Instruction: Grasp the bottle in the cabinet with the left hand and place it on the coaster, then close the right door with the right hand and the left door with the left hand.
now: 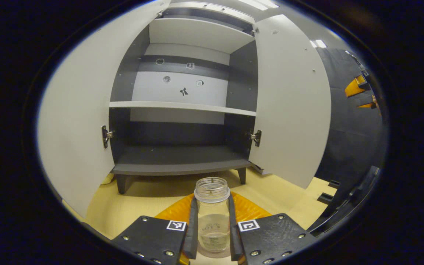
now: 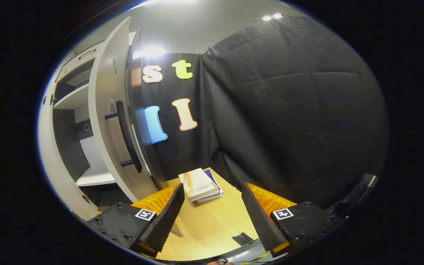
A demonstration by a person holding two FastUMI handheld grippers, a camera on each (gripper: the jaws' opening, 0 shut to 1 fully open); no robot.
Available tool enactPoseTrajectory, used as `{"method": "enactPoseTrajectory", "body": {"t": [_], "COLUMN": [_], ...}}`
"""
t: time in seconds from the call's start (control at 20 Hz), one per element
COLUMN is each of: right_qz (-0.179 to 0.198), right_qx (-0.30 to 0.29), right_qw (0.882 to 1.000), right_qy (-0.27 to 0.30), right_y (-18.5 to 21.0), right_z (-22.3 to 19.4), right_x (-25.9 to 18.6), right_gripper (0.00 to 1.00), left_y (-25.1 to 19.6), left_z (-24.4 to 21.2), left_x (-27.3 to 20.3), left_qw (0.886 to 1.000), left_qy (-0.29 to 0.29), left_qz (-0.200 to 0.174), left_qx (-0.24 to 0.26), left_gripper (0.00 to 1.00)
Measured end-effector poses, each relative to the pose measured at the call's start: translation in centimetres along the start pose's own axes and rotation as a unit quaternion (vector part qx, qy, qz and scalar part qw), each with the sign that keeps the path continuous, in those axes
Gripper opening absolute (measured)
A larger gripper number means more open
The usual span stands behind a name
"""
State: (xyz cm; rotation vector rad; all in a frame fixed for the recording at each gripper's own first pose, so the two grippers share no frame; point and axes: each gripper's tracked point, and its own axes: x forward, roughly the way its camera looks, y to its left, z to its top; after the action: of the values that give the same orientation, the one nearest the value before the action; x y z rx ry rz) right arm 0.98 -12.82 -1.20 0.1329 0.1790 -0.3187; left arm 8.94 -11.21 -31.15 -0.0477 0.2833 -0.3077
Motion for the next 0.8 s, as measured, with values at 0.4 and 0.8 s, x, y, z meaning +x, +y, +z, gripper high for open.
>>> {"method": "enactPoseTrajectory", "body": {"t": [0.4,0.8], "right_qz": [-0.02,-0.025], "right_qx": [0.014,0.03], "right_qw": [1.0,0.999], "right_qy": [0.008,0.023], "right_y": [-0.5,-0.2], "right_z": [-0.6,-1.6], "right_x": [-1.2,-2.1], "right_gripper": [0.99,0.96], "left_y": [-0.7,-0.6], "left_z": [-1.4,-2.1], "left_x": [-0.2,-0.8], "left_qw": [1.0,1.0], "left_qy": [0.001,0.021], "left_qz": [0.005,0.013], "left_qx": [0.024,0.002], "left_gripper": [0.39,0.42]}}
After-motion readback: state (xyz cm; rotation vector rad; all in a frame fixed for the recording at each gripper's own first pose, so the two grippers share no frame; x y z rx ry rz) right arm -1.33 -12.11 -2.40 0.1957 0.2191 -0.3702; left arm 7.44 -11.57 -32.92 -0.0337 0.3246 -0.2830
